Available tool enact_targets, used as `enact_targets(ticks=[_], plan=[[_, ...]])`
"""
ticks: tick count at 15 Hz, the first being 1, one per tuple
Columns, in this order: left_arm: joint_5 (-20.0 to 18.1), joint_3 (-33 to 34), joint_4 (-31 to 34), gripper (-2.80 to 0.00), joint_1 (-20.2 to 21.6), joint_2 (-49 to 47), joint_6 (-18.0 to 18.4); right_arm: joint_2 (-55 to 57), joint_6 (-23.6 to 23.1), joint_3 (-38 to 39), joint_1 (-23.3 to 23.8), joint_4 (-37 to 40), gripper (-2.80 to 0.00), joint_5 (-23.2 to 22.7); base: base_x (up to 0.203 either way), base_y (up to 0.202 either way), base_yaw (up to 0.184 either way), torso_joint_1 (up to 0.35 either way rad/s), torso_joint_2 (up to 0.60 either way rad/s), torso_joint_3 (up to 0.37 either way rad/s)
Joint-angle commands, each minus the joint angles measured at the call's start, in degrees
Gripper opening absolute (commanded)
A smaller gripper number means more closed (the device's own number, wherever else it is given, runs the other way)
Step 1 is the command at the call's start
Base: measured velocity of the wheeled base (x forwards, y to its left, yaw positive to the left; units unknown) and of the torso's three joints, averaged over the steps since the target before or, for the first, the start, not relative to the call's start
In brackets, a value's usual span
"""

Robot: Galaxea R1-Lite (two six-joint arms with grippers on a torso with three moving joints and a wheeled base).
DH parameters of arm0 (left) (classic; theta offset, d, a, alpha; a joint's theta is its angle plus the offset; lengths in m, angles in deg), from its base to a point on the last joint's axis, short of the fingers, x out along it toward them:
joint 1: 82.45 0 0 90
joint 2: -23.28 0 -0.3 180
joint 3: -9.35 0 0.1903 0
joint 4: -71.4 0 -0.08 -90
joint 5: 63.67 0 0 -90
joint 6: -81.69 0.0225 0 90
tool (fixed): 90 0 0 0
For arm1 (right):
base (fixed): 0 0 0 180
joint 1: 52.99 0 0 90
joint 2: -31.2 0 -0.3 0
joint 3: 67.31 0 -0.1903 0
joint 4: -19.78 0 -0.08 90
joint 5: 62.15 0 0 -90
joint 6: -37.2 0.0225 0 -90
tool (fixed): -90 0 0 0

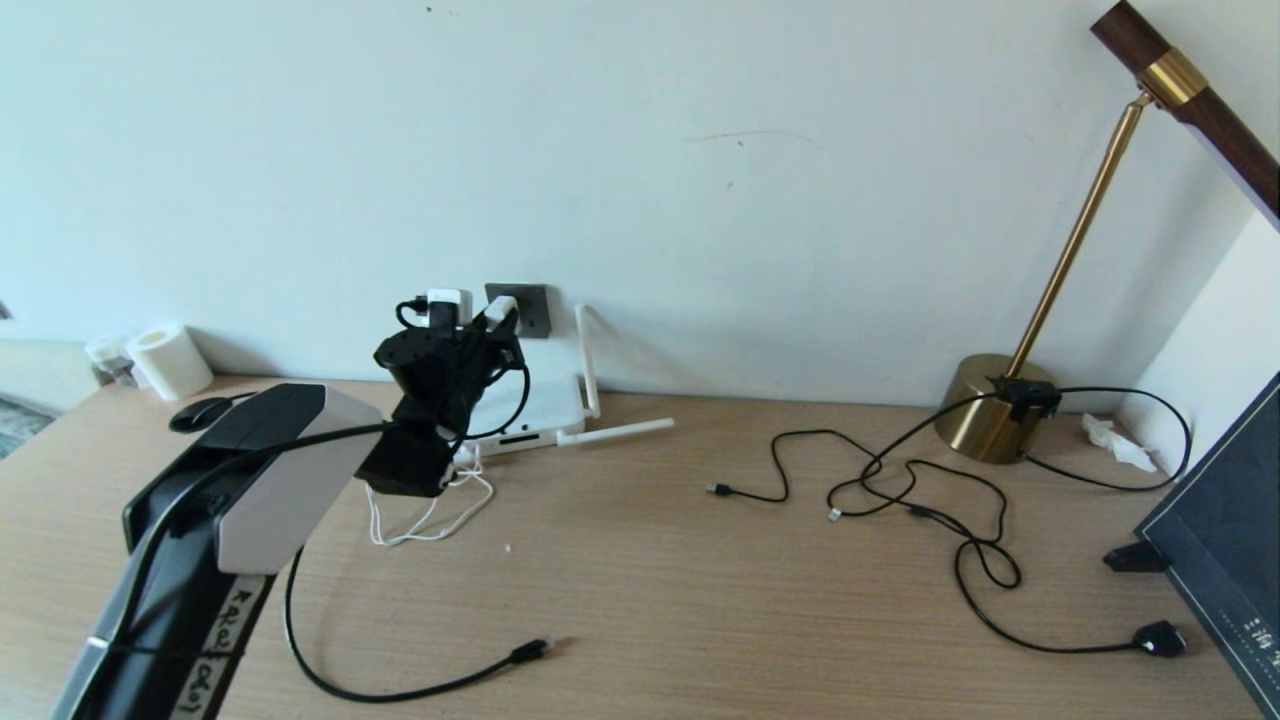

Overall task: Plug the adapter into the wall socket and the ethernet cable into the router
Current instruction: Plug plug into socket

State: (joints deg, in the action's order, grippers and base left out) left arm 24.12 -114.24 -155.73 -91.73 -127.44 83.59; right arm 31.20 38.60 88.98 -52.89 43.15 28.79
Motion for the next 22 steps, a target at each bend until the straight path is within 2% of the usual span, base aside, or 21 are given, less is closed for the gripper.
enact_targets(ticks=[1, 22], plan=[[0.02, -0.15, -0.34, -2.80, -0.21, -0.45, 0.03, 0.00, 0.00, -0.01, -0.01, 0.00, -2.80, 0.03, 0.000, 0.000, 0.000, 0.000, 0.00, 0.000], [1.85, 0.50, -0.43, -2.80, -2.23, -0.09, 0.03, 0.00, 0.00, -0.01, -0.01, 0.00, -2.80, 0.03, 0.000, 0.000, 0.000, 0.000, 0.00, 0.000]])
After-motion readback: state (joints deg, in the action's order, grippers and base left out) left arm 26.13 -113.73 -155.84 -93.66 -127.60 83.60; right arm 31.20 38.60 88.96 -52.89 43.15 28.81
